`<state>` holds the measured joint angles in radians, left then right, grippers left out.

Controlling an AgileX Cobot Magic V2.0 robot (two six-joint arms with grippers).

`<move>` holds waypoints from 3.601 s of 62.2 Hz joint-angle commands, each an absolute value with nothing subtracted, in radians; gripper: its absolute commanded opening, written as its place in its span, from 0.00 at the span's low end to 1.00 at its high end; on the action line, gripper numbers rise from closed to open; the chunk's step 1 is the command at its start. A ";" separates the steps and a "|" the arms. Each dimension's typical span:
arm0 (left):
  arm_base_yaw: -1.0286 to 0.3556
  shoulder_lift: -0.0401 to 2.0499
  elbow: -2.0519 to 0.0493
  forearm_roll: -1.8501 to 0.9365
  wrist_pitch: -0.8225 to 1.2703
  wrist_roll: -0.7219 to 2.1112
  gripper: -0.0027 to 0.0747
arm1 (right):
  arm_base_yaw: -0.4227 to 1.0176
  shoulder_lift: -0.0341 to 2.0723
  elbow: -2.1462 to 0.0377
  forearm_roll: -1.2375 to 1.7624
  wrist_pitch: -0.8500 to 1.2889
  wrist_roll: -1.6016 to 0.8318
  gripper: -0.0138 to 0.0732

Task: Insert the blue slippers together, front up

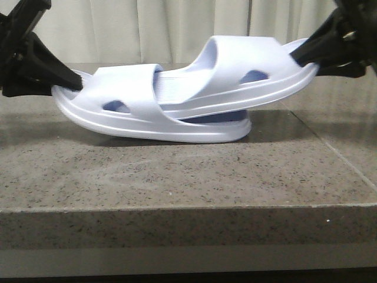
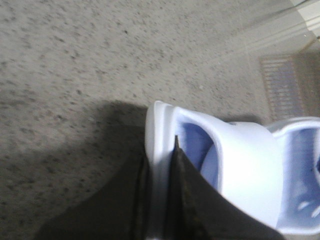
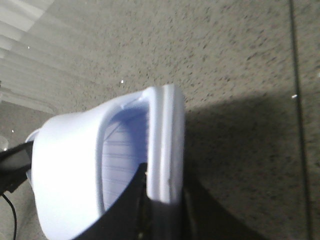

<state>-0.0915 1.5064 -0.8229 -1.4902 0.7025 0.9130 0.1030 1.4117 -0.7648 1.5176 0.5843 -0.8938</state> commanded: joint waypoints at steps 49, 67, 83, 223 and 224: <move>-0.100 1.476 -0.848 -1.549 0.757 0.912 0.01 | 0.353 1.461 -0.812 1.588 0.460 -0.917 0.02; -0.146 1.476 -0.848 -1.566 0.777 0.915 0.01 | 0.278 1.452 -0.812 1.531 0.460 -0.919 0.02; -0.157 1.476 -0.848 -1.566 0.777 0.915 0.01 | 0.195 1.447 -0.812 1.481 0.522 -0.919 0.27; -0.076 1.284 -1.033 -0.614 0.708 0.430 0.57 | -0.195 1.112 -0.851 1.012 0.912 -0.795 0.66; -0.076 1.273 -1.033 -0.565 0.708 0.411 0.57 | -0.187 1.103 -0.857 0.990 0.911 -0.777 0.66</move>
